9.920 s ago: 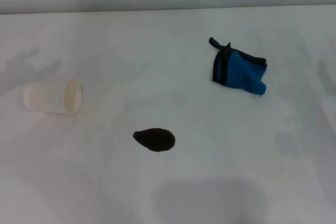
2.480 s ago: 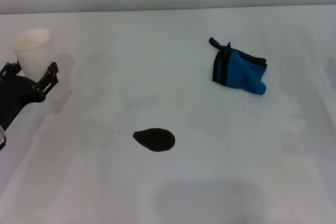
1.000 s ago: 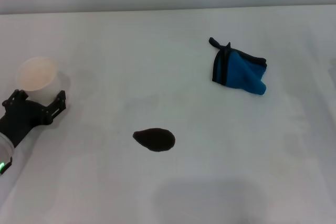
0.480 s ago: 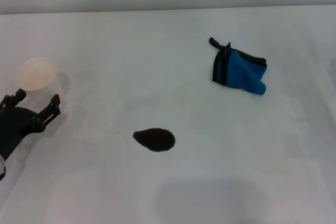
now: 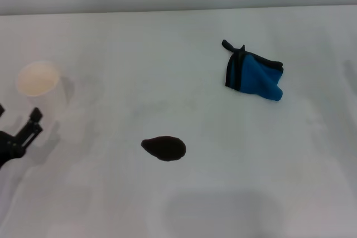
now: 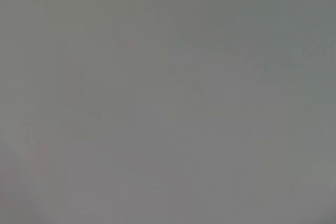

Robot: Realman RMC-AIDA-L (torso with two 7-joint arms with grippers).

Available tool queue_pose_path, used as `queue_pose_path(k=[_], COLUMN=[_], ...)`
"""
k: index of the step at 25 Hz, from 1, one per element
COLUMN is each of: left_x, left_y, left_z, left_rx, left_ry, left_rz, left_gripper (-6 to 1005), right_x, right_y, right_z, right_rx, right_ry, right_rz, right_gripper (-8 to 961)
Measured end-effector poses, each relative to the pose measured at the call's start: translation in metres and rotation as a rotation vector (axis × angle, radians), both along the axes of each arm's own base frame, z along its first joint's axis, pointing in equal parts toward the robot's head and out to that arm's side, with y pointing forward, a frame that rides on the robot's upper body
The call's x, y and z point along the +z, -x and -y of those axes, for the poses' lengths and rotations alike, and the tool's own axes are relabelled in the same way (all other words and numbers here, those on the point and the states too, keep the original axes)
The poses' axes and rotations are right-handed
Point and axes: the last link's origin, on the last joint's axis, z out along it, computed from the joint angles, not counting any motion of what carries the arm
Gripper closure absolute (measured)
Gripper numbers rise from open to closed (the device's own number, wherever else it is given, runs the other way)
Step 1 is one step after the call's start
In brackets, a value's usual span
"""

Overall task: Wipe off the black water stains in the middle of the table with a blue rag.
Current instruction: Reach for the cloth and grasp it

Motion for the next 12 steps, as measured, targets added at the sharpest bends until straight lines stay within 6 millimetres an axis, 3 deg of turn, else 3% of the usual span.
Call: queue_pose_path(k=[6,12], left_x=[0.012,0.021], left_y=[0.006,0.014], left_z=[0.011,0.013], left_rx=[0.034,0.078], left_ry=[-0.074,-0.115], left_rz=[0.072,0.106], left_gripper=[107,108], right_x=[0.004,0.007], right_y=[0.026,0.060], right_z=[-0.033,-0.080], right_rx=[0.167,0.233], right_ry=[0.217,0.477], right_rz=[0.082,0.229], right_gripper=[118,123])
